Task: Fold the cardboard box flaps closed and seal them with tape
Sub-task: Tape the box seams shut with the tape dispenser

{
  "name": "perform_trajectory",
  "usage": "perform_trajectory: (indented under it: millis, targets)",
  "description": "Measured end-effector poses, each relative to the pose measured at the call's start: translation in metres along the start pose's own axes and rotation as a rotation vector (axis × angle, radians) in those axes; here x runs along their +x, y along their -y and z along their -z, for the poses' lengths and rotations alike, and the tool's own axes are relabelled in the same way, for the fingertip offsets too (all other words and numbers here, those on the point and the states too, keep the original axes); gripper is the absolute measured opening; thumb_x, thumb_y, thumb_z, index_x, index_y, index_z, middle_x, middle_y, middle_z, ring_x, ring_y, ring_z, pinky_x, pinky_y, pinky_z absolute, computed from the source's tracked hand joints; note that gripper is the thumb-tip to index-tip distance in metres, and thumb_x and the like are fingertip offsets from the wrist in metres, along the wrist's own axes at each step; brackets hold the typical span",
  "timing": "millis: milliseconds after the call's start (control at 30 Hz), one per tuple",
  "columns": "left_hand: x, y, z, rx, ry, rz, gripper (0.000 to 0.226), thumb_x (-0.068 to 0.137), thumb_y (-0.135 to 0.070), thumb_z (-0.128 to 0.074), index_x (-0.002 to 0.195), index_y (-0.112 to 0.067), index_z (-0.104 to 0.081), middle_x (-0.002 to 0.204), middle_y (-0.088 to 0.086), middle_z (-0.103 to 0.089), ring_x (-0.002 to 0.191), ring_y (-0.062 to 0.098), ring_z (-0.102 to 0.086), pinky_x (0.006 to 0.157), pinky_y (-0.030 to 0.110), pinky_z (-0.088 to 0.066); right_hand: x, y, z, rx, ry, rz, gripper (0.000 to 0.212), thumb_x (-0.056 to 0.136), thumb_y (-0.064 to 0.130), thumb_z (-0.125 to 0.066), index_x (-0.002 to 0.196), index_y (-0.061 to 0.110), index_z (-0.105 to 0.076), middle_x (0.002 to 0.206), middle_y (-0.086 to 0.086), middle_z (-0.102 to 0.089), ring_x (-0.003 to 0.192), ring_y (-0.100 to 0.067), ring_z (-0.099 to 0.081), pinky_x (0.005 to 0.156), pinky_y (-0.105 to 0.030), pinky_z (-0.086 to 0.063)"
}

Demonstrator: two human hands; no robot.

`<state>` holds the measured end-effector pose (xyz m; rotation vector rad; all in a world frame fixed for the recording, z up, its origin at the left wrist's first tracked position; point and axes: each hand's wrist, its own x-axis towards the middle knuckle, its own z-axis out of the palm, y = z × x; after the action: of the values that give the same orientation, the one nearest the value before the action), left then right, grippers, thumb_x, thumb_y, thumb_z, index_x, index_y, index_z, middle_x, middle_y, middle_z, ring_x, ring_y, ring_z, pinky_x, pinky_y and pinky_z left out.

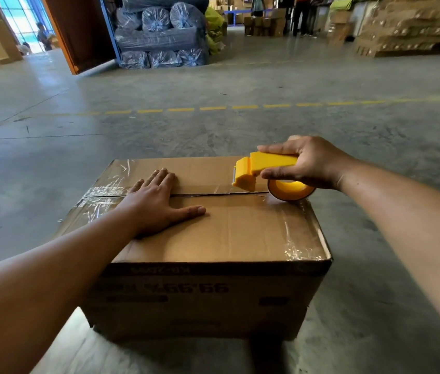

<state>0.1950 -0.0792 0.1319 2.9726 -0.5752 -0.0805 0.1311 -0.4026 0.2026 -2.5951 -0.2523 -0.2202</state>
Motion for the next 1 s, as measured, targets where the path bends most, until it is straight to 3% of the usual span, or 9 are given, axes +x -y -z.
perform_trajectory:
  millis: [233,400,500,633,700,800,900,1000]
  targets:
    - [-0.006,-0.029,0.013,0.145,0.025,-0.091,0.133,0.054,-0.105,-0.011,0.158,-0.020,-0.014,0.166,0.002,-0.009,0.153,0.019,-0.009,0.123,0.044,-0.013,-0.002,0.004,-0.003,-0.030,-0.025,-0.006,0.067,0.064,0.069,-0.068,0.127,0.051,-0.055,0.095,0.002,-0.053,0.090,-0.015,-0.052,0.075,-0.024,-0.034]
    - [0.000,-0.098,0.006,0.073,-0.008,-0.157,0.133,0.053,-0.105,-0.023,0.155,-0.019,-0.020,0.164,0.004,-0.020,0.151,0.022,-0.017,0.121,0.048,-0.019,-0.003,0.004,-0.003,-0.055,-0.033,0.025,0.066,0.066,0.070,-0.067,0.128,0.052,-0.053,0.095,0.001,-0.053,0.090,-0.016,-0.053,0.073,-0.025,-0.035]
    - [0.008,-0.111,-0.006,0.014,-0.067,-0.146,0.135,0.051,-0.107,-0.027,0.157,-0.023,-0.019,0.164,0.000,-0.022,0.150,0.019,-0.019,0.121,0.048,-0.020,-0.006,0.003,-0.001,-0.079,-0.031,0.031,0.067,0.067,0.071,-0.066,0.130,0.052,-0.052,0.092,0.006,-0.051,0.088,-0.012,-0.050,0.067,-0.018,-0.032]
    - [0.007,-0.108,-0.011,-0.014,-0.083,-0.147,0.132,0.054,-0.105,-0.031,0.157,-0.022,-0.019,0.165,-0.002,-0.019,0.152,0.015,-0.013,0.122,0.045,-0.015,-0.008,0.003,0.010,-0.074,0.039,0.037,0.065,0.070,0.063,-0.069,0.131,0.047,-0.053,0.084,0.029,-0.041,0.078,0.005,-0.045,0.067,-0.001,-0.028]
    - [0.006,-0.108,-0.009,-0.014,-0.055,-0.129,0.132,0.056,-0.104,-0.032,0.156,-0.020,-0.017,0.165,-0.002,-0.015,0.152,0.015,-0.008,0.123,0.043,-0.011,-0.013,-0.006,0.022,-0.085,0.058,0.006,0.064,0.070,0.061,-0.070,0.130,0.046,-0.054,0.093,0.030,-0.043,0.087,0.009,-0.044,0.075,-0.008,-0.029]
    - [0.007,-0.110,-0.008,-0.002,-0.004,-0.110,0.136,0.055,-0.105,-0.028,0.159,-0.019,-0.009,0.167,-0.003,-0.005,0.153,0.013,-0.001,0.124,0.042,-0.005,-0.033,-0.035,0.039,-0.105,0.032,-0.070,0.064,0.068,0.064,-0.068,0.129,0.050,-0.054,0.105,0.017,-0.049,0.105,-0.004,-0.047,0.086,-0.020,-0.030]
    - [0.008,-0.114,-0.008,0.013,0.015,-0.113,0.137,0.055,-0.106,-0.025,0.159,-0.019,-0.006,0.167,-0.003,-0.002,0.153,0.013,0.001,0.124,0.042,-0.003,-0.051,-0.050,0.041,-0.047,0.006,-0.096,0.067,0.064,0.067,-0.066,0.128,0.053,-0.053,0.105,0.012,-0.051,0.104,-0.008,-0.048,0.089,-0.023,-0.032]
    - [0.009,-0.116,-0.008,0.028,0.023,-0.123,0.134,0.057,-0.105,-0.024,0.159,-0.019,-0.006,0.167,-0.002,0.000,0.153,0.013,0.002,0.124,0.041,-0.002,-0.052,-0.051,0.041,-0.054,0.008,-0.086,0.068,0.063,0.070,-0.064,0.128,0.055,-0.052,0.093,0.018,-0.047,0.098,-0.008,-0.046,0.085,-0.024,-0.031]
